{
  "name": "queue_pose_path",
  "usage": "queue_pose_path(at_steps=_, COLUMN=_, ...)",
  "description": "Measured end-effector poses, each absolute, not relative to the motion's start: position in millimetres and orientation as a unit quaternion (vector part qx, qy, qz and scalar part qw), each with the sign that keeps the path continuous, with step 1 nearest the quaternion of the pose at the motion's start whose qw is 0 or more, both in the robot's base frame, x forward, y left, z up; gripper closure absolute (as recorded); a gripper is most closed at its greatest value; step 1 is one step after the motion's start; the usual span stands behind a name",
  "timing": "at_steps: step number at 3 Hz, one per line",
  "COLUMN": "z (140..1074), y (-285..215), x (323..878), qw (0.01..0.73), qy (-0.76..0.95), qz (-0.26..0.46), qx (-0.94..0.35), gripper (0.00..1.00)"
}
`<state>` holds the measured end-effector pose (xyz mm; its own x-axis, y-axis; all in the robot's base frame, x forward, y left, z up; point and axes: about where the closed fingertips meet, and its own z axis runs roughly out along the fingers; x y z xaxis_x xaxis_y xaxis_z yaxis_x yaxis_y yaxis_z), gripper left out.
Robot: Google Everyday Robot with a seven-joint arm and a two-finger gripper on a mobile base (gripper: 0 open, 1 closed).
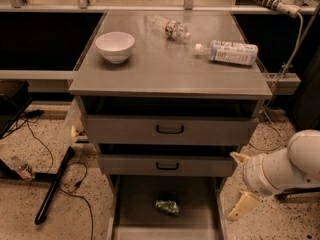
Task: Pick green can from bottom drawer and place on counter
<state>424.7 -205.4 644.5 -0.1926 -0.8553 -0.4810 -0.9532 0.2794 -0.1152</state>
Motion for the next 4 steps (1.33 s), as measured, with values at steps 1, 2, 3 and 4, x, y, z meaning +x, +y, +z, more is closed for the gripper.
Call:
queue_pose_path(at_steps=1, z=597.0, y=-200.3, x=425.4, qw=0.234, qy=0.776, qz=0.129, qx=-0.572, gripper=0.00)
queue_pose_path(at_steps=2, z=596.9, y=-200.3, x=425.4, qw=0.234, qy=0.776, qz=0.129, qx=-0.572, gripper=0.00)
queue_pose_path(at_steps=3, z=582.1, y=-191.7, x=426.6, qw=0.230, qy=0.777, qz=0.139, qx=-0.569, gripper=0.00)
queue_pose_path(at_steps=4, z=543.8, y=-174.7, x=439.1, qw=0.238, qy=0.773, qz=0.148, qx=-0.570, gripper=0.00)
